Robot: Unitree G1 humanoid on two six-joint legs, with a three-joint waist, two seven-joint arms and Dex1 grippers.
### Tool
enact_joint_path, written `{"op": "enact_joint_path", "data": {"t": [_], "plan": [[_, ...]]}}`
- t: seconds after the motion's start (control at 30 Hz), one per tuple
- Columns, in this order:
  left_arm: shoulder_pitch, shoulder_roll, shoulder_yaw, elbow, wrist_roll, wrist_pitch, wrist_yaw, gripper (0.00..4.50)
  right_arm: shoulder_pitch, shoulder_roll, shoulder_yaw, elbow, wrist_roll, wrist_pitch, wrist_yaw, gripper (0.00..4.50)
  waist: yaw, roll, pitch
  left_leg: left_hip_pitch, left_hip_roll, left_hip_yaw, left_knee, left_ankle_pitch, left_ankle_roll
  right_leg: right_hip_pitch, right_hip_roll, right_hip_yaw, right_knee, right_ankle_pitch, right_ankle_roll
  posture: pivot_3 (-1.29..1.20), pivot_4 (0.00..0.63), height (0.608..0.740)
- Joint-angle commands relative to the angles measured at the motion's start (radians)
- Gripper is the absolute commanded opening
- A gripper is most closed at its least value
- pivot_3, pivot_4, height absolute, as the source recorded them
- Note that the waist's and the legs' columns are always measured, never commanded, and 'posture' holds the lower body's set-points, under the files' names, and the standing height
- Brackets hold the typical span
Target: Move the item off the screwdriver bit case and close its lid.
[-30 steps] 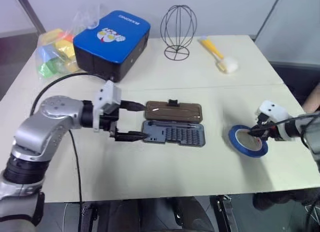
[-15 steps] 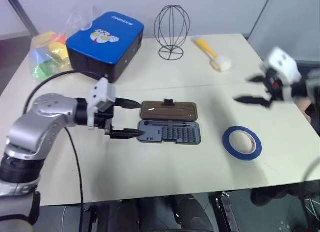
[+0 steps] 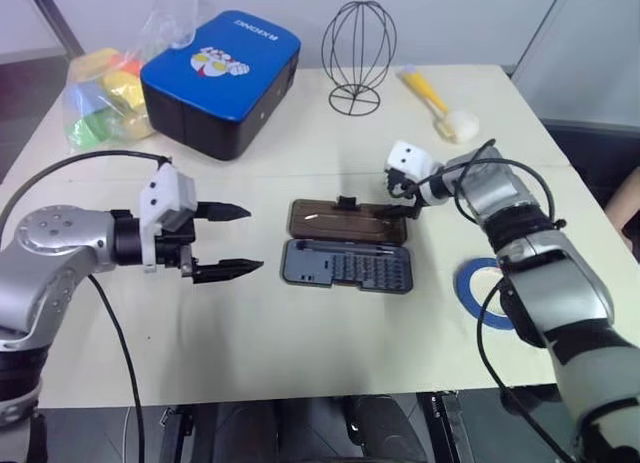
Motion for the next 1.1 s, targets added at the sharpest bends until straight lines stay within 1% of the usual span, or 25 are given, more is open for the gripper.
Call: {"op": "enact_joint_path", "data": {"t": [0.03, 0.07, 0.13, 0.27, 0.3, 0.37, 0.5, 0.6, 0.67, 0.8, 0.9, 0.93, 1.03, 1.07, 1.1], "plan": [[0.011, 0.022, 0.048, -0.046, -0.024, 0.001, 0.01, 4.5, -0.02, 0.008, -0.008, 0.071, -0.024, -0.06, 0.007, 3.76, -0.001, 0.0, 0.0, 0.001, 0.0, 0.0, 0.0, 0.0, 0.0, 0.0, 0.0, 0.0, 0.0, 0.0, 0.0, 0.0, 0.15, 0.737], [0.013, 0.024, 0.05, -0.047, -0.025, 0.003, 0.012, 4.5, -0.018, 0.009, -0.007, 0.08, -0.027, -0.073, 0.021, 3.43, -0.001, 0.0, 0.0, 0.001, 0.0, 0.0, 0.0, 0.0, 0.0, 0.001, 0.0, 0.0, 0.001, 0.0, 0.0, 0.0, 0.15, 0.737], [0.015, 0.027, 0.052, -0.048, -0.028, 0.003, 0.014, 4.5, -0.01, 0.009, -0.003, 0.09, -0.033, -0.095, 0.042, 2.47, -0.001, 0.0, 0.0, 0.003, 0.0, 0.0, 0.0, 0.0, 0.0, 0.002, 0.001, 0.0, 0.001, 0.0, 0.0, 0.0, 0.15, 0.737], [0.016, 0.032, 0.045, -0.033, -0.023, -0.007, 0.013, 4.5, 0.017, 0.011, 0.014, 0.093, -0.057, -0.13, 0.08, 0.3, 0.0, 0.0, 0.0, 0.005, 0.0, -0.001, 0.001, 0.0, -0.001, 0.006, 0.001, 0.0, 0.001, 0.001, 0.001, 0.0, 0.15, 0.737], [0.015, 0.032, 0.04, -0.026, -0.019, -0.011, 0.01, 4.5, 0.028, 0.011, 0.023, 0.091, -0.068, -0.146, 0.087, 0.03, -0.001, -0.001, -0.001, 0.008, 0.0, -0.001, 0.001, 0.0, -0.001, 0.009, 0.001, 0.0, 0.001, 0.001, 0.001, 0.0, 0.15, 0.737], [0.015, 0.031, 0.035, -0.015, -0.012, -0.018, 0.007, 4.5, 0.039, 0.014, 0.029, 0.091, -0.086, -0.161, 0.089, 0.03, -0.002, -0.002, -0.002, 0.017, 0.0, -0.001, 0.0, 0.0, 0.0, 0.018, 0.001, 0.0, -0.001, 0.001, 0.0, 0.0, 0.15, 0.737], [0.0, 0.032, 0.027, 0.001, -0.008, -0.02, 0.002, 4.5, 0.043, 0.028, 0.027, 0.102, -0.103, -0.165, 0.065, 0.03, -0.007, -0.002, -0.002, 0.019, 0.001, -0.001, 0.0, 0.0, 0.0, 0.018, 0.003, 0.0, 0.0, 0.001, 0.0, 0.0, 0.15, 0.737], [-0.008, 0.032, 0.023, 0.006, -0.006, -0.02, 0.002, 4.5, 0.039, 0.034, 0.025, 0.114, -0.118, -0.176, 0.02, 0.03, -0.011, -0.003, -0.002, 0.019, 0.001, -0.001, 0.0, 0.0, 0.0, 0.019, 0.003, 0.0, 0.0, 0.001, 0.0, 0.0, 0.15, 0.737], [0.0, 0.033, 0.022, 0.013, -0.003, -0.019, -0.002, 4.5, 0.041, 0.042, 0.022, 0.103, -0.116, -0.202, 0.027, 0.03, -0.016, -0.004, -0.003, 0.019, 0.001, -0.001, 0.0, 0.0, 0.0, 0.019, 0.003, 0.0, 0.0, 0.001, 0.0, 0.0, 0.15, 0.737], [0.042, 0.051, 0.019, 0.03, 0.023, -0.037, -0.026, 4.5, 0.056, 0.068, 0.013, 0.042, -0.095, -0.244, 0.07, 0.03, -0.031, -0.004, -0.003, 0.019, 0.001, -0.001, 0.0, 0.0, 0.0, 0.019, 0.003, 0.0, 0.001, 0.001, 0.0, 0.0, 0.15, 0.737], [0.111, 0.062, 0.061, 0.048, -0.001, -0.032, -0.059, 4.5, 0.093, 0.107, 0.023, -0.079, -0.075, -0.276, 0.114, 0.03, -0.043, -0.004, -0.003, 0.019, 0.001, -0.002, -0.001, 0.0, 0.0, 0.018, 0.003, 0.0, 0.001, 0.001, 0.0, 0.0, 0.15, 0.737], [0.156, 0.064, 0.077, 0.033, -0.016, -0.031, -0.076, 4.5, 0.111, 0.119, 0.03, -0.131, -0.072, -0.285, 0.122, 0.03, -0.051, -0.004, -0.003, 0.019, 0.002, -0.002, -0.003, 0.0, 0.0, 0.017, 0.003, 0.0, 0.001, 0.001, -0.001, 0.0, 0.15, 0.737], [0.33, 0.064, 0.115, -0.041, -0.025, -0.057, -0.126, 3.66, 0.181, 0.141, 0.052, -0.294, -0.065, -0.309, 0.142, 0.0, -0.063, -0.003, -0.002, 0.018, 0.003, -0.001, -0.005, -0.001, 0.001, 0.014, 0.004, 0.001, 0.001, -0.001, -0.003, 0.0, 0.15, 0.737], [0.37, 0.06, 0.123, -0.059, -0.024, -0.064, -0.13, 3.22, 0.202, 0.144, 0.055, -0.337, -0.063, -0.295, 0.151, 0.0, -0.06, -0.003, -0.002, 0.018, 0.003, -0.002, -0.005, -0.001, 0.001, 0.014, 0.004, 0.001, 0.001, -0.001, -0.003, 0.0, 0.15, 0.737], [0.396, 0.059, 0.128, -0.072, -0.021, -0.071, -0.13, 2.51, 0.217, 0.145, 0.057, -0.366, -0.064, -0.291, 0.153, 0.0, -0.057, -0.003, -0.002, 0.018, 0.003, -0.002, -0.006, -0.001, 0.001, 0.012, 0.004, 0.001, 0.001, -0.001, -0.004, 0.0, 0.15, 0.737]]}}
